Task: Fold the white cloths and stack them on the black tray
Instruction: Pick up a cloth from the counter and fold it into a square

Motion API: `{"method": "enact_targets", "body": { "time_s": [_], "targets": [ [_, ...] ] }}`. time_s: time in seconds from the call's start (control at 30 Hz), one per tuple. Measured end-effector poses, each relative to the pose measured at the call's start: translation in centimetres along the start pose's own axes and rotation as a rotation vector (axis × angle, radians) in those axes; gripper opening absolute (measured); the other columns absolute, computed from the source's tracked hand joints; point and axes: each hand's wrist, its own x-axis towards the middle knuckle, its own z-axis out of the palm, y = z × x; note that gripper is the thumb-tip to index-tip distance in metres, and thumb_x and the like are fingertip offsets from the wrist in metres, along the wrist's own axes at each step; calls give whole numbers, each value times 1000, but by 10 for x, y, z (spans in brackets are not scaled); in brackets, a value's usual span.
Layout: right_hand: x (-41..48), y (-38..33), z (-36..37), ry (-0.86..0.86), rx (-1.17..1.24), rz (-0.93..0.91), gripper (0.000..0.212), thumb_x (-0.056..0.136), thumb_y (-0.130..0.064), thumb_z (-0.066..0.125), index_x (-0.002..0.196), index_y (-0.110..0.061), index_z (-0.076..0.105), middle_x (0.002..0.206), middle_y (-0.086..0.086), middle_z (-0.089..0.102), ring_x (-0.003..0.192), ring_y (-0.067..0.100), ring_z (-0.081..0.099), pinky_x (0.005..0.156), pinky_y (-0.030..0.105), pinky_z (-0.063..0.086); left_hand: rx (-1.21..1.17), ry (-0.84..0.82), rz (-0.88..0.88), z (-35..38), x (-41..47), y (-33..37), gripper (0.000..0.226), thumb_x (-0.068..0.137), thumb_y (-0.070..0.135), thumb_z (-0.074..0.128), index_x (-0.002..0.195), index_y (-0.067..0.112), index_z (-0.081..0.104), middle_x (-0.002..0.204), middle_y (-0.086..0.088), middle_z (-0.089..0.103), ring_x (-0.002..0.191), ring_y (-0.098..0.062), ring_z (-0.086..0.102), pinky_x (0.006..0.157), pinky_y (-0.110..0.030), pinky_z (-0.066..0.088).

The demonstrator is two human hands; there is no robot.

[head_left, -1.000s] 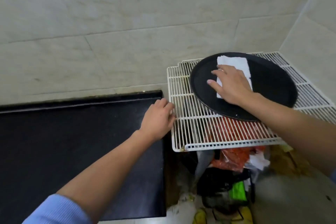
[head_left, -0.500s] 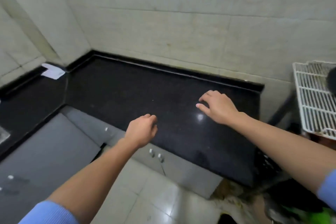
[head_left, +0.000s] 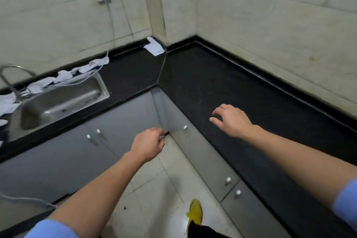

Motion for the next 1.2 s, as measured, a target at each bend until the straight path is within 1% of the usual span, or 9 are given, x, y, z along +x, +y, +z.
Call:
{"method": "enact_targets", "body": {
  "time_s": [0.17,0.27,0.33,0.53,0.6,0.7,0.8,1.03,1.2],
  "targets": [
    [119,-42,15,-47,56,-112,38,95,-49,45,121,-23,58,120,0,56,111,21,54,86,37,46,42,-30,-134,-28,53,-79,28,90,30,47,114,20,58,116,-4,64,106,-27,59,81,-35,49],
    [186,-61,13,-45,48,-183,38,95,-48,46,122,-23,58,120,0,57,110,21,55,82,35,45,21,30,-205,-47,86,-116,29,91,30,48,116,20,59,117,-4,64,106,-27,60,82,-35,49],
    [222,-73,14,-75,61,-211,37,95,-48,47,121,-24,58,118,0,57,108,21,56,78,33,43,-3,33,-241,-52,101,-134,30,91,30,48,118,21,58,119,-3,63,108,-26,59,83,-35,49],
    [317,-101,31,-149,19,-250,34,94,-49,47,113,-23,59,112,0,57,103,20,56,81,38,50,-33,27,-296,-49,153,-193,30,91,31,47,118,21,57,117,-2,62,107,-24,59,80,-33,45],
    [348,-107,40,-159,18,-237,34,94,-48,48,116,-24,59,114,0,57,104,20,56,82,38,50,-26,14,-294,-47,178,-215,29,92,32,46,117,22,57,114,-1,62,104,-25,59,79,-34,45],
    [398,-114,50,-188,-5,-201,35,94,-48,48,118,-24,58,115,0,56,106,21,56,82,37,49,-35,27,-255,-48,227,-256,22,92,31,47,109,20,58,105,-2,62,97,-25,60,74,-35,46],
    [453,-118,56,-165,-7,-137,34,94,-47,49,117,-24,58,115,0,57,104,21,57,81,36,50,-71,36,-209,-58,279,-299,20,91,32,48,104,19,58,100,-2,61,92,-25,60,77,-39,50],
    [553,-129,65,-217,7,36,31,92,-45,52,115,-25,57,112,1,57,98,22,60,79,38,51,-73,8,-115,-82,383,-377,18,90,34,48,102,22,57,100,0,60,94,-23,60,77,-38,50],
    [605,-120,84,-297,-9,82,35,92,-44,53,121,-23,57,117,3,57,105,24,59,85,38,50,-119,-37,-92,-70,428,-400,19,91,33,48,104,22,57,100,1,60,94,-23,59,75,-37,49]
  ]
}}
